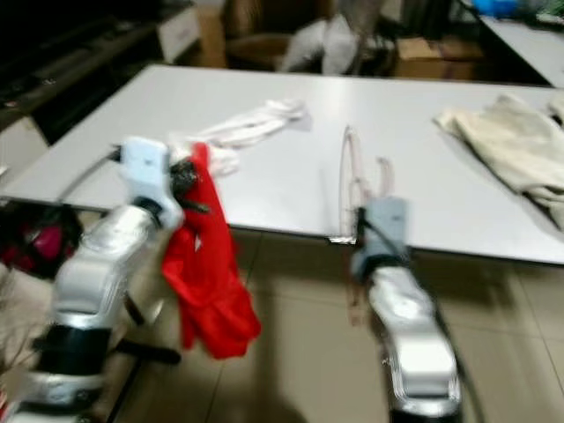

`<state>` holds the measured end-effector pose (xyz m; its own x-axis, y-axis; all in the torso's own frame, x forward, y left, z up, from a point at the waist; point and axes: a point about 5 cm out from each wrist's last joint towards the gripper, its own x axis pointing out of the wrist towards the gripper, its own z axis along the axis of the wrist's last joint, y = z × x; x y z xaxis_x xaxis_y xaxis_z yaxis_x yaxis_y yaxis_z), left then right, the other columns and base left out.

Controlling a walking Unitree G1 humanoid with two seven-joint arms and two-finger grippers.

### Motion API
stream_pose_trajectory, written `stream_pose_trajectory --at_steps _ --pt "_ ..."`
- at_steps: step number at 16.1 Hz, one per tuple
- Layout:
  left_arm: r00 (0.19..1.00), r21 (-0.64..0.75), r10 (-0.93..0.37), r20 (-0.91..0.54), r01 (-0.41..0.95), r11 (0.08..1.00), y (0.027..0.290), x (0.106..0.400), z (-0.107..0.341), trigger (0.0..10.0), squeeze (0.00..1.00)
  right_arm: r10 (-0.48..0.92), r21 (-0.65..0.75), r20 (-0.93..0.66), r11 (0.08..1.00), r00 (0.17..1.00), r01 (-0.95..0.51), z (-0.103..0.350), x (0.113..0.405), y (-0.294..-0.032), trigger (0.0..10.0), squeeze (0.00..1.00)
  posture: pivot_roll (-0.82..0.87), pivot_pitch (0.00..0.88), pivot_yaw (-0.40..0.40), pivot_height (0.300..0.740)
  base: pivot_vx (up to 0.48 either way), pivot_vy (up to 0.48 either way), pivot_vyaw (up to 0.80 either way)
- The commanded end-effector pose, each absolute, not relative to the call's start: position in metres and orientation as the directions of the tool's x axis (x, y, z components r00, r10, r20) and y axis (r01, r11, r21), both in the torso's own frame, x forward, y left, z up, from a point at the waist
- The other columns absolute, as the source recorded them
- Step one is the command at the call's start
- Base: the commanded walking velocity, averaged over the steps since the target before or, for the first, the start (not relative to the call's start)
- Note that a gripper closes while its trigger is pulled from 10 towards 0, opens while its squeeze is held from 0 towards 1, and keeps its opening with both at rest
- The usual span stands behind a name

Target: Hang hanger

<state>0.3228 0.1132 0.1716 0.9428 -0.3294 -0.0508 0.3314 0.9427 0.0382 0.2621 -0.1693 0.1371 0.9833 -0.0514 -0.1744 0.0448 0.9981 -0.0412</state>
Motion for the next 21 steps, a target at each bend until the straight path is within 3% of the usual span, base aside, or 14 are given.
stream_pose_trajectory --at_steps 1,9,12,21 --pt "0.952 0.060 -0.304 -0.017 0.305 0.951 0.1220 0.3247 0.1810 10.0 0.00 -0.024 -0.021 -0.157 1.000 0.987 0.021 0.1408 0.2632 -0.1609 10.0 0.00 -0.02 0.000 0.047 0.740 0.326 0.000 0.00" --pt "0.954 0.064 -0.301 -0.013 0.301 0.952 0.1246 0.3241 0.1825 10.0 0.00 -0.008 -0.012 -0.165 1.000 0.986 0.006 0.1404 0.2647 -0.1567 10.0 0.00 -0.01 0.000 0.043 0.740 0.321 0.000 0.00" --pt "0.953 0.063 -0.302 -0.012 0.302 0.951 0.1246 0.3241 0.1826 10.0 0.00 -0.001 -0.004 -0.173 1.000 0.985 0.000 0.1390 0.2639 -0.1556 10.0 0.00 -0.01 0.000 0.043 0.740 0.322 0.000 -0.76" --pt "0.952 0.067 -0.307 -0.009 0.307 0.949 0.1238 0.3243 0.1830 10.0 0.00 -0.003 -0.027 -0.159 1.000 0.987 -0.001 0.1388 0.2632 -0.1549 10.0 0.00 -0.01 0.000 0.044 0.740 0.322 0.000 0.00"
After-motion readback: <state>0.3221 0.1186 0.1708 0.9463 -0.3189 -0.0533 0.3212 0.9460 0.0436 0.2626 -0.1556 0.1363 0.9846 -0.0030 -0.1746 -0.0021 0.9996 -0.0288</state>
